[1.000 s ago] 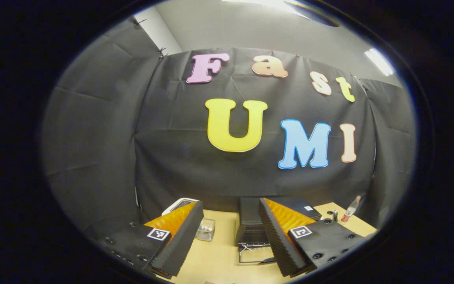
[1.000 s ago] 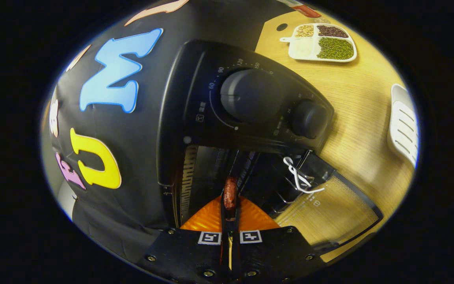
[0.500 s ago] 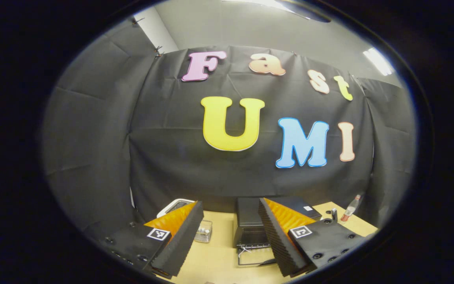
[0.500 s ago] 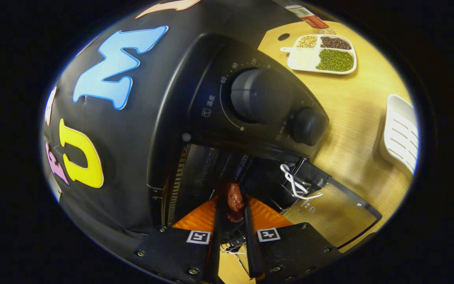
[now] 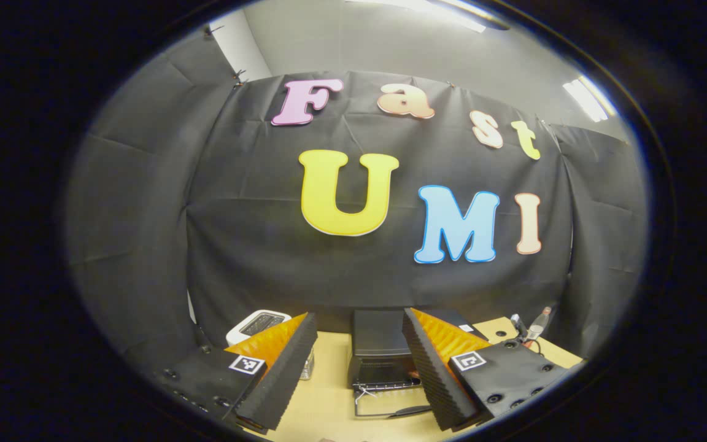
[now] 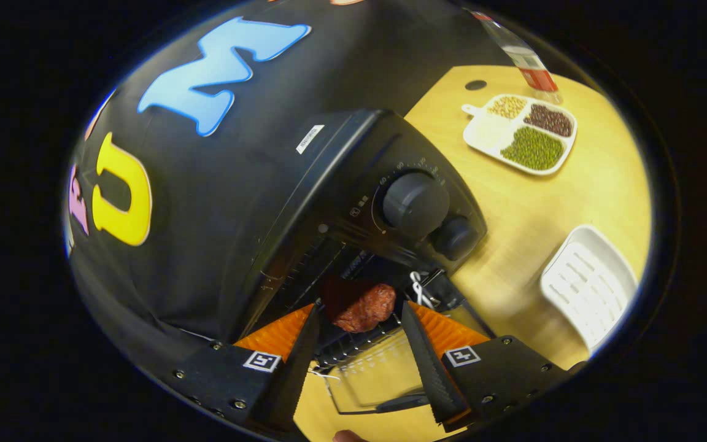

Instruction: Open the electric oven with the left hand, put the food in, and close the electric oven.

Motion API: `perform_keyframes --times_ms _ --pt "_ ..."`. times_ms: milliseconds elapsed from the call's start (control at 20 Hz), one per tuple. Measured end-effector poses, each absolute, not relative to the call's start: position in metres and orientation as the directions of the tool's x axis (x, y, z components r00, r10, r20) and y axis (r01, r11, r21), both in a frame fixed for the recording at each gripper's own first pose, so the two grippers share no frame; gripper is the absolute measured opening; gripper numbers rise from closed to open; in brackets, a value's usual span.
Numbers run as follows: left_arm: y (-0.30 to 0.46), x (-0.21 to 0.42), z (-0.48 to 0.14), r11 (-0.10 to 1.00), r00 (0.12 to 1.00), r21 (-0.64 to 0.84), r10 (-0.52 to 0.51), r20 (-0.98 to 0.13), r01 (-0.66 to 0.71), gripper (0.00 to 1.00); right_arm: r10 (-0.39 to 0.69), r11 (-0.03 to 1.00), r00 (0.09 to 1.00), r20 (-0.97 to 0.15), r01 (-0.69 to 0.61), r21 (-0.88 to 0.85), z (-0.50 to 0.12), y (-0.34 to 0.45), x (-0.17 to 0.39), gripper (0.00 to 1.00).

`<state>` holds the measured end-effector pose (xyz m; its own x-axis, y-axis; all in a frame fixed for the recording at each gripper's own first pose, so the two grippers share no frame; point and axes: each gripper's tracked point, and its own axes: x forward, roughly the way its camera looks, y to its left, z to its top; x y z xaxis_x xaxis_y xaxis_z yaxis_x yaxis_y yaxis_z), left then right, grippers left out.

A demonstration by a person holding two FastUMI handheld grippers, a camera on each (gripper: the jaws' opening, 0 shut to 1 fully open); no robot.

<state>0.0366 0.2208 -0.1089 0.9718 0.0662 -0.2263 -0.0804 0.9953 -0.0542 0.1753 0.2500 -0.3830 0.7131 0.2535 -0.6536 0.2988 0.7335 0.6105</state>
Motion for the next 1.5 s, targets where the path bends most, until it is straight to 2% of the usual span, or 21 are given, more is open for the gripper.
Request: perform_keyframes --times_ms 250,400,550,1000,1100,1200,1250,1300,1350,1500 --pt "0.196 0.044 -0.111 0.996 0.973 -0.073 0.033 -0.226 -0.051 0.99 0.216 0.899 0.748 -0.628 0.099 0.427 -0.336 0.233 0.159 0.82" --pt "0.181 0.048 -0.112 0.997 0.974 -0.069 0.015 -0.228 -0.032 0.99 0.243 0.929 0.823 -0.514 -0.046 0.366 -0.278 0.226 0.146 0.82" --pt "0.162 0.05 -0.112 0.997 0.974 -0.073 -0.005 -0.226 -0.012 0.99 0.228 0.948 0.885 -0.405 -0.107 0.301 -0.227 0.207 0.131 0.82" --pt "0.103 0.048 -0.102 0.996 0.98 -0.068 -0.067 -0.187 0.055 0.99 0.106 0.987 0.983 -0.152 -0.085 0.137 -0.09 0.125 0.09 0.82" --pt "0.093 0.049 -0.104 0.996 0.979 -0.051 -0.078 -0.187 0.069 0.99 0.086 0.992 0.988 -0.126 -0.073 0.102 -0.072 0.109 0.08 0.82" --pt "0.082 0.047 -0.107 0.996 0.978 -0.056 -0.083 -0.191 0.074 0.99 0.071 0.994 0.993 -0.093 -0.062 0.095 -0.054 0.097 0.072 0.89" --pt "0.077 0.046 -0.108 0.995 0.977 -0.063 -0.086 -0.195 0.075 0.99 0.058 0.994 0.996 -0.067 -0.052 0.091 -0.047 0.091 0.071 0.95" --pt "0.074 0.047 -0.109 0.995 0.976 -0.066 -0.084 -0.199 0.072 0.99 0.048 0.995 0.998 -0.044 -0.044 0.09 -0.039 0.087 0.068 0.87" --pt "0.071 0.047 -0.109 0.995 0.976 -0.066 -0.081 -0.2 0.069 0.99 0.04 0.995 0.999 -0.024 -0.038 0.089 -0.032 0.078 0.063 0.96" --pt "0.061 0.048 -0.123 0.995 0.968 -0.058 -0.09 -0.235 0.078 0.99 0.032 0.996 0.999 -0.011 -0.031 0.086 -0.023 0.068 0.059 0.96"
